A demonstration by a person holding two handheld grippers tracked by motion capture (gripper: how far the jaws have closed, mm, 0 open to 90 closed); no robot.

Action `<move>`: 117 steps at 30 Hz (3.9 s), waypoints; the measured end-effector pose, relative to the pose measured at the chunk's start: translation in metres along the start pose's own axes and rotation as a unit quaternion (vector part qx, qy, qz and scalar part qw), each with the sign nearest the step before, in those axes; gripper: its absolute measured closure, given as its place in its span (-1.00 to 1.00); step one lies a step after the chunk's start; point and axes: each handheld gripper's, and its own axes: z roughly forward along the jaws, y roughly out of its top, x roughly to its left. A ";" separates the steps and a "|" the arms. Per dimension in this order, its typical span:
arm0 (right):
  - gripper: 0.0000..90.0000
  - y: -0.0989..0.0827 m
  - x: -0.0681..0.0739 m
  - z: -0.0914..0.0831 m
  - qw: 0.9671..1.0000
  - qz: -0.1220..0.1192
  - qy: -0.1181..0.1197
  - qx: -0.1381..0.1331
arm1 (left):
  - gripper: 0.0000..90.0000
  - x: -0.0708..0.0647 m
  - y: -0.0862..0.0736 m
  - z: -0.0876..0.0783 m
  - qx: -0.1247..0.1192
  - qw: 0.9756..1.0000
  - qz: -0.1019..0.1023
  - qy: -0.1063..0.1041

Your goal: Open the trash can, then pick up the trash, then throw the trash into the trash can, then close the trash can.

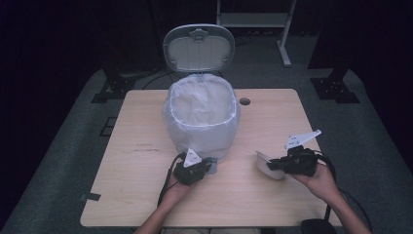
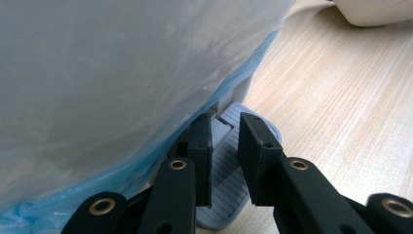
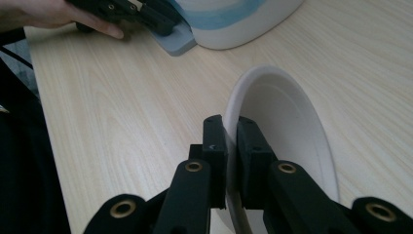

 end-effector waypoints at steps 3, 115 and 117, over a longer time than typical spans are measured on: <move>0.85 0.002 -0.001 -0.003 1.000 0.008 0.006 -0.005 | 0.68 0.000 0.000 0.000 0.000 1.000 0.000 0.000; 0.85 0.113 0.022 -0.093 0.999 -0.018 -0.001 -0.046 | 0.68 0.000 0.000 0.000 -0.001 1.000 -0.004 -0.002; 0.85 0.117 0.024 -0.094 0.999 -0.021 -0.001 -0.045 | 0.69 0.000 0.000 0.000 -0.001 1.000 -0.004 -0.002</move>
